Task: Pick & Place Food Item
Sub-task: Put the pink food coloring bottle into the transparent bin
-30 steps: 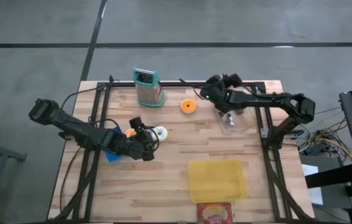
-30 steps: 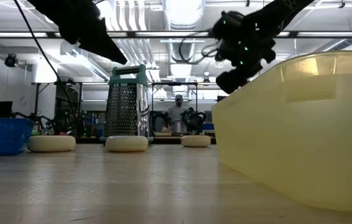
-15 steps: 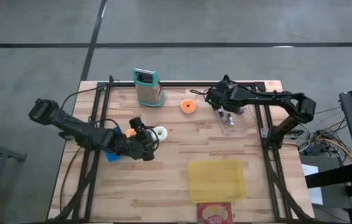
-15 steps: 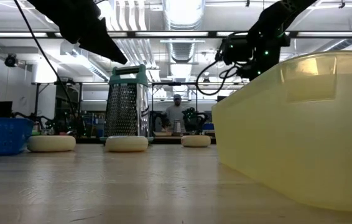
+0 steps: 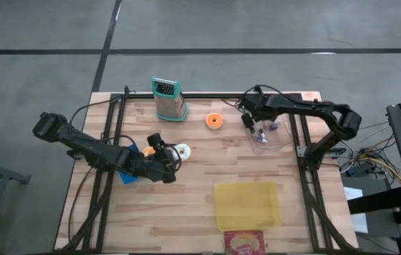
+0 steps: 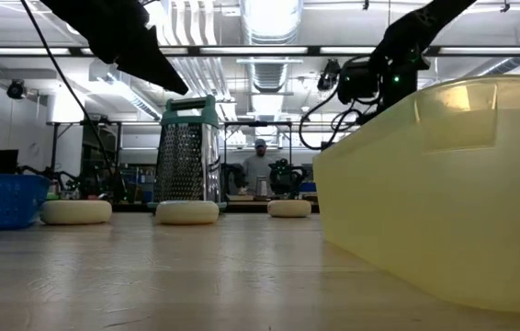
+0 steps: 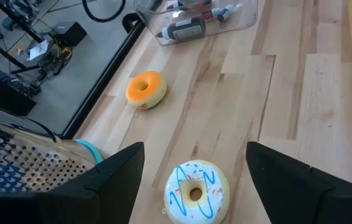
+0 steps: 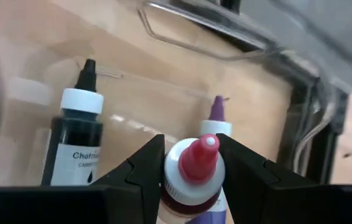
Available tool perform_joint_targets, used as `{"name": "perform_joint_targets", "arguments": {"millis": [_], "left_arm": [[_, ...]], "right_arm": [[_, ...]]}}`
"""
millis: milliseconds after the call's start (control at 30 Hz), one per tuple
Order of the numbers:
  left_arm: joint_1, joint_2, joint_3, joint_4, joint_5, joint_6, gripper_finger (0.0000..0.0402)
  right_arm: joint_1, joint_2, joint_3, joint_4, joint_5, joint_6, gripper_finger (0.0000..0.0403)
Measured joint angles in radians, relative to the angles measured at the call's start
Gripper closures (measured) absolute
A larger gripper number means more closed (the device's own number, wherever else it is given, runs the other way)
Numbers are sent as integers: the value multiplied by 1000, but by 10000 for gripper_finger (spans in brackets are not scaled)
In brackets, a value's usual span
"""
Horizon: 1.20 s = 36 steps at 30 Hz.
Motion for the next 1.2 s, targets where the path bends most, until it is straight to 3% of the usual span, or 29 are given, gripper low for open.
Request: {"name": "perform_joint_targets", "arguments": {"millis": [267, 833, 1200], "left_arm": [[0, 0, 0, 0, 0, -9, 115], [0, 0, 0, 0, 0, -9, 115], [0, 0, 0, 0, 0, -9, 115]], "right_arm": [[-158, 0, -6, 0, -266, -55, 282], [-191, 3, -25, 14, -334, -56, 283], [-202, 104, -38, 81, -345, -102, 278]]}}
